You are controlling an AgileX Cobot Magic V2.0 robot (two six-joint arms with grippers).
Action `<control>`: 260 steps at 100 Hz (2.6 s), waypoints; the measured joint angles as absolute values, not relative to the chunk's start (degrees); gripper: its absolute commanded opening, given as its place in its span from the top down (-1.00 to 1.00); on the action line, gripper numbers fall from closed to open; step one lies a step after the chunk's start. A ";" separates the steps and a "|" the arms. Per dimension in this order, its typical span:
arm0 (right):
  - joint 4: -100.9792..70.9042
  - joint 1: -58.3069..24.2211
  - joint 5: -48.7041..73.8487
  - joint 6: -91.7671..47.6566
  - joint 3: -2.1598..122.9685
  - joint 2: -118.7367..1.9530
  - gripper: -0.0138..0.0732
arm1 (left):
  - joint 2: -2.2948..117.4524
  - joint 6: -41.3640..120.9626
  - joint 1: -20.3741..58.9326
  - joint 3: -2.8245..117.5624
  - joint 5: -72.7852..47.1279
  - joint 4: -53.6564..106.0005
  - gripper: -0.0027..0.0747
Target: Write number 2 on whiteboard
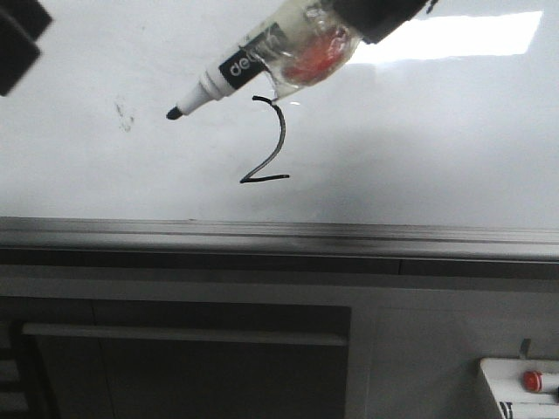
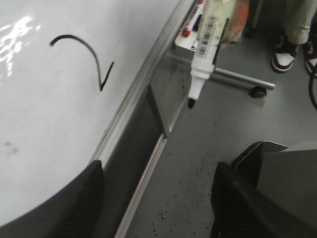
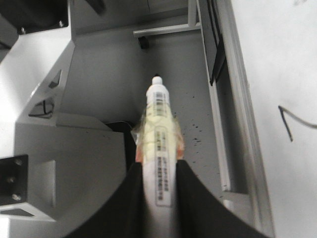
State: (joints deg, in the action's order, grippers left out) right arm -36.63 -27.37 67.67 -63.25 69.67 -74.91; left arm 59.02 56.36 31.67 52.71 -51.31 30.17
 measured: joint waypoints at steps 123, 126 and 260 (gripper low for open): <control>-34.29 -27.74 63.61 -73.68 69.67 -74.91 0.60 | 76.73 59.55 41.73 63.67 -49.40 31.36 0.76; -34.29 -27.74 63.61 -73.68 69.67 -74.91 0.60 | 76.73 59.55 41.73 63.67 -49.40 31.36 0.78; -28.59 -6.73 71.18 -52.10 68.21 -58.43 -0.16 | 61.63 32.34 23.51 50.19 -36.19 14.95 0.85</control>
